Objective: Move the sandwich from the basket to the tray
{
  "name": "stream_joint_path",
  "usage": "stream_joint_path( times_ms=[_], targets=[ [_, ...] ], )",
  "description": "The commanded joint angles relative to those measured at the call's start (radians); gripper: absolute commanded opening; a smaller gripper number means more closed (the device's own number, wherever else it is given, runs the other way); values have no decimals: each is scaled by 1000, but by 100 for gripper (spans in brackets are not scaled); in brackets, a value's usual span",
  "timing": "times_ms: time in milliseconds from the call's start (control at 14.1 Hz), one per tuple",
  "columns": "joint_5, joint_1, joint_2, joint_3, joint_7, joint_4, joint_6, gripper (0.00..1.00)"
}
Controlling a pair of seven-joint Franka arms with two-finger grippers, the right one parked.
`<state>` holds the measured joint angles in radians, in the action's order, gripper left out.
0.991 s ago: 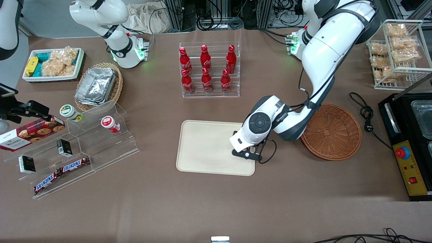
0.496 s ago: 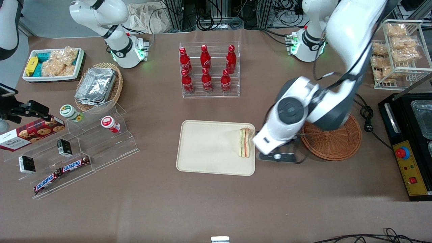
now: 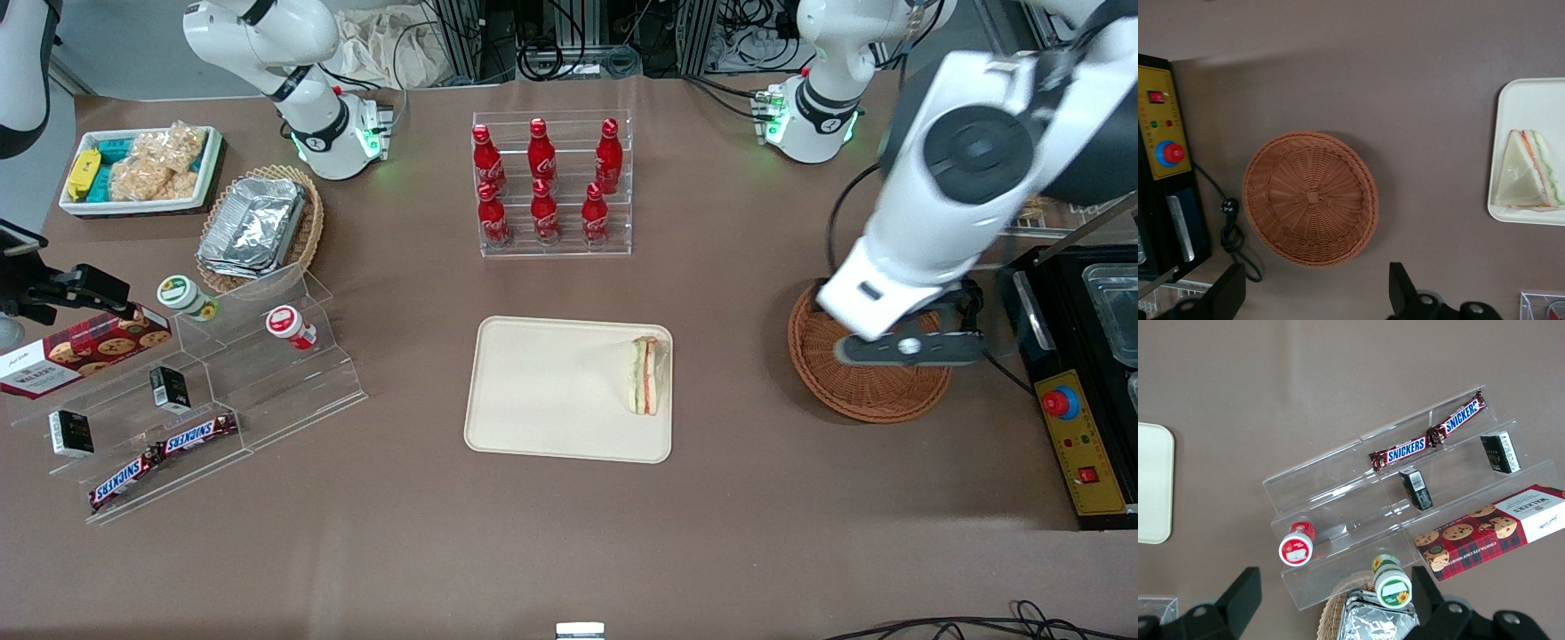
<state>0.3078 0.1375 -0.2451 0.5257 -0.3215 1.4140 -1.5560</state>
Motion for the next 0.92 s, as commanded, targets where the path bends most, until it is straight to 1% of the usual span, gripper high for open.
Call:
stream_joint_path(
  times_ms=[0, 212, 283, 566, 779, 850],
  targets=[
    [-82, 101, 55, 5, 47, 14, 4, 97],
    [-276, 226, 58, 5, 212, -7, 13, 98],
    [-323, 252, 59, 7, 225, -7, 26, 98],
    [-312, 254, 50, 0, 220, -44, 49, 99],
    [-201, 254, 46, 4, 219, -49, 70, 99],
    [-190, 254, 47, 4, 219, -47, 68, 99]
  ],
)
